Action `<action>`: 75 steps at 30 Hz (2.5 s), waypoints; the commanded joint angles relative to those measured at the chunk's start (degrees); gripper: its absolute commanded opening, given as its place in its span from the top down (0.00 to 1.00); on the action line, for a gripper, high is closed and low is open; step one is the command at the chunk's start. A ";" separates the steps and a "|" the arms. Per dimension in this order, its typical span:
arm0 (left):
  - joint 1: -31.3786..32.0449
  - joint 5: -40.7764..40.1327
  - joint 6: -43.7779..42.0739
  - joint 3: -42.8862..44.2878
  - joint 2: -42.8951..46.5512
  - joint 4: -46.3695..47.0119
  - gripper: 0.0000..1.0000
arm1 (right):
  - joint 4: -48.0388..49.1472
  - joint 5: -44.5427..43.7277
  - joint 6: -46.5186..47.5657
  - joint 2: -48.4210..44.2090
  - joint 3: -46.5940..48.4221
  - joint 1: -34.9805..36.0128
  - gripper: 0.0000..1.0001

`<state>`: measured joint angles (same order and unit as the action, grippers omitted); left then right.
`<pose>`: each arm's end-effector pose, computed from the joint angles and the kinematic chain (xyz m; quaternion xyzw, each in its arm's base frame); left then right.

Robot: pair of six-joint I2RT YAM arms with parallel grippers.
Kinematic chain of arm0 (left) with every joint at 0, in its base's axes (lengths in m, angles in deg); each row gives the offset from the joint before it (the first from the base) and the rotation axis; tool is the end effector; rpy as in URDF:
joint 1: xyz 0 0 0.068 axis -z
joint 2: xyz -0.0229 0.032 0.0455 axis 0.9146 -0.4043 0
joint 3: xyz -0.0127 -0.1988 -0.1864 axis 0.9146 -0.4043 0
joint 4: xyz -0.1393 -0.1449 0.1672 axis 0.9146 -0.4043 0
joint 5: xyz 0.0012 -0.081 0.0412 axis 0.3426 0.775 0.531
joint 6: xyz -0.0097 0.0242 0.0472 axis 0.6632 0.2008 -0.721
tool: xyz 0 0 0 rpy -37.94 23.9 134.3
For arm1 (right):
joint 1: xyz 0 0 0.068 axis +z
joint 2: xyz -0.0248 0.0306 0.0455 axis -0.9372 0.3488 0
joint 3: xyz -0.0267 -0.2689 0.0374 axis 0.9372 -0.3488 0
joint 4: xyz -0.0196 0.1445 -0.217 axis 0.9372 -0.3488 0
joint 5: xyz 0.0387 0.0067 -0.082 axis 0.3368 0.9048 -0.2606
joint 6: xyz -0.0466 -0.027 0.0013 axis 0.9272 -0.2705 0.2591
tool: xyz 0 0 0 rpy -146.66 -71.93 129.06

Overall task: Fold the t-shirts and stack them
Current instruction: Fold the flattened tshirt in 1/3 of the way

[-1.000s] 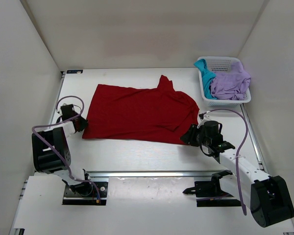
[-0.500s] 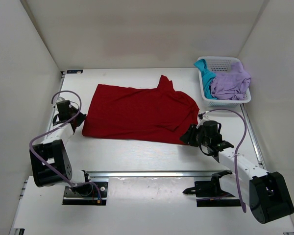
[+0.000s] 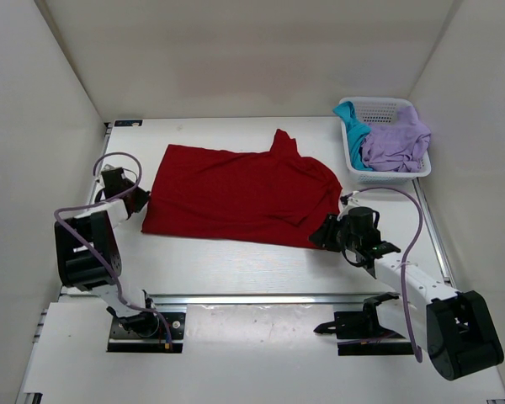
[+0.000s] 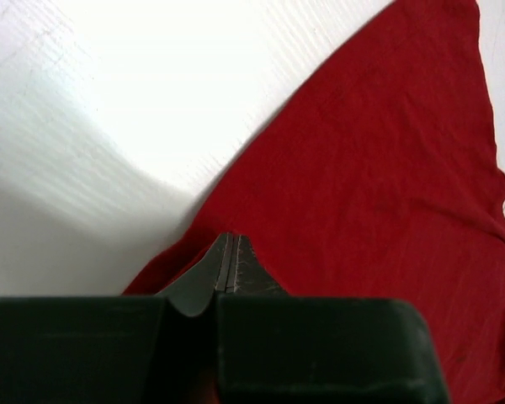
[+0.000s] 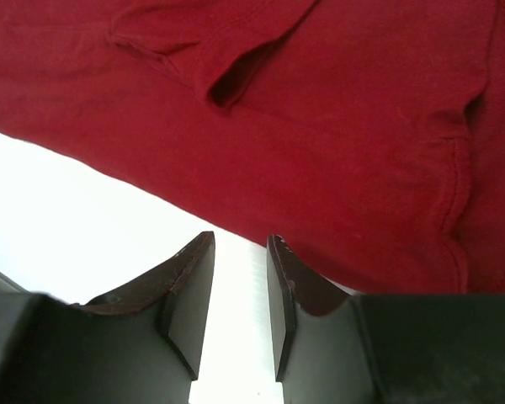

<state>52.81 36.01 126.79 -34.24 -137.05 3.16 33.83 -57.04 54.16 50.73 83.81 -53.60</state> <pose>0.3098 0.0708 0.1618 -0.4106 0.8309 -0.1233 0.3547 0.1842 0.0638 0.1611 0.0457 0.8905 0.2949 0.3435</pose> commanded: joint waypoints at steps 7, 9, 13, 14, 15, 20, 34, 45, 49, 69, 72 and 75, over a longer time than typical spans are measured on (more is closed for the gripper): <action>-1.42 1.47 2.42 1.99 -2.00 5.73 0.78 | 3.77 -2.36 1.17 3.96 2.44 -0.70 0.71; -2.03 2.36 3.56 1.02 -0.08 5.55 0.68 | 4.04 -2.10 0.64 5.02 3.49 0.01 0.71; -2.83 0.61 4.10 -0.99 7.65 4.85 0.59 | 5.01 -3.49 1.17 8.27 6.30 2.11 0.71; -1.35 -1.22 4.27 -1.87 10.20 4.67 0.60 | 5.53 -3.59 1.08 9.67 7.00 2.99 0.70; 0.23 -1.33 4.10 -3.36 11.27 5.28 0.61 | 6.58 -3.50 0.73 10.90 8.14 2.47 0.66; 14.53 -0.28 7.43 -11.70 17.07 11.51 0.65 | 9.22 -3.06 0.03 17.84 12.27 3.26 0.52; 24.17 -1.25 3.12 -23.66 19.81 15.56 0.71 | 11.69 -4.82 -2.09 30.42 19.04 5.01 0.83; 25.30 -1.15 4.62 -28.60 23.14 17.24 0.71 | 1.32 -7.80 2.48 43.34 40.39 6.25 1.00; 25.74 -1.67 4.71 -29.30 24.20 17.06 0.71 | -3.51 -8.16 3.80 49.13 50.07 7.13 0.92; 32.07 -6.80 -1.10 -16.21 7.08 13.47 0.74 | 0.44 -9.82 5.21 34.29 27.40 17.32 0.98; 28.99 -1.43 1.62 -18.39 7.05 14.43 0.75 | -0.35 -10.27 5.92 34.64 26.17 17.41 1.00; 26.44 11.13 6.89 -24.54 12.14 17.58 0.74 | -1.32 -10.18 6.88 32.54 22.75 17.76 1.00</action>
<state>81.11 37.17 129.50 -54.26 -129.14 19.97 32.52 -66.05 59.26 85.07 108.86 -36.24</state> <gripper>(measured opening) 0.253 0.005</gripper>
